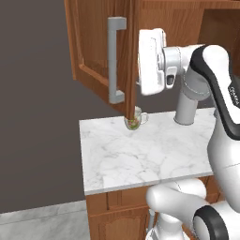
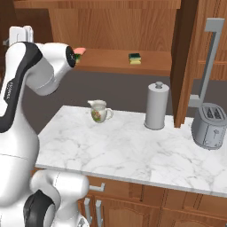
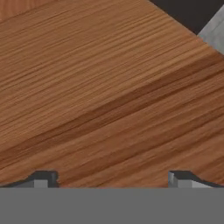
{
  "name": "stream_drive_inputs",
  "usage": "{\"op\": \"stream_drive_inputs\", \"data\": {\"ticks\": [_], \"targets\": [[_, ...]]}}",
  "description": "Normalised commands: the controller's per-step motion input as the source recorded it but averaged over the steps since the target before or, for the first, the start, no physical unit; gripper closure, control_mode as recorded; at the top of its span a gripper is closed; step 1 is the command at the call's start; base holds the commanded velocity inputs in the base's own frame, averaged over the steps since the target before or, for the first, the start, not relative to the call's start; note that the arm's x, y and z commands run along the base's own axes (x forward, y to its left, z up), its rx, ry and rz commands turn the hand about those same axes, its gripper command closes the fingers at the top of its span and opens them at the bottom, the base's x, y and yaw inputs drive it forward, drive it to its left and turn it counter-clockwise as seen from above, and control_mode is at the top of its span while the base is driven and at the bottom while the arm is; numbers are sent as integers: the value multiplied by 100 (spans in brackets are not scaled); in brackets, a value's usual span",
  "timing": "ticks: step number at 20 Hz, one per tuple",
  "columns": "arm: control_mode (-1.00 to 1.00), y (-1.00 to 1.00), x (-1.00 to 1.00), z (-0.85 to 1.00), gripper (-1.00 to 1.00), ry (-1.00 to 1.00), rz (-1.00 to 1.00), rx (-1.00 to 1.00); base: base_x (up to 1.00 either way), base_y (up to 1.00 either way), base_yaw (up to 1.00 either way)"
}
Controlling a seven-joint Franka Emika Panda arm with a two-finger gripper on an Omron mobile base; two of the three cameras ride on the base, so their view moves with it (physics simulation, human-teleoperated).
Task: Pick the sponge and sponge from the cabinet and place them on the counter.
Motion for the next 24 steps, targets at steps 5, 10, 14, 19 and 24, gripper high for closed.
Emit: {"op": "stream_drive_inputs", "data": {"ticks": [5,10,14,19,24], "targets": [[-100,71,0,0,-100,0,4,0,0,0,0],[-100,71,6,0,-100,0,1,0,0,0,0],[-100,62,6,0,-100,0,0,0,0,0,0],[-100,35,0,0,-100,0,0,0,0,0,0],[-100,30,-10,-11,-100,-2,0,-3,0,0,0]]}}
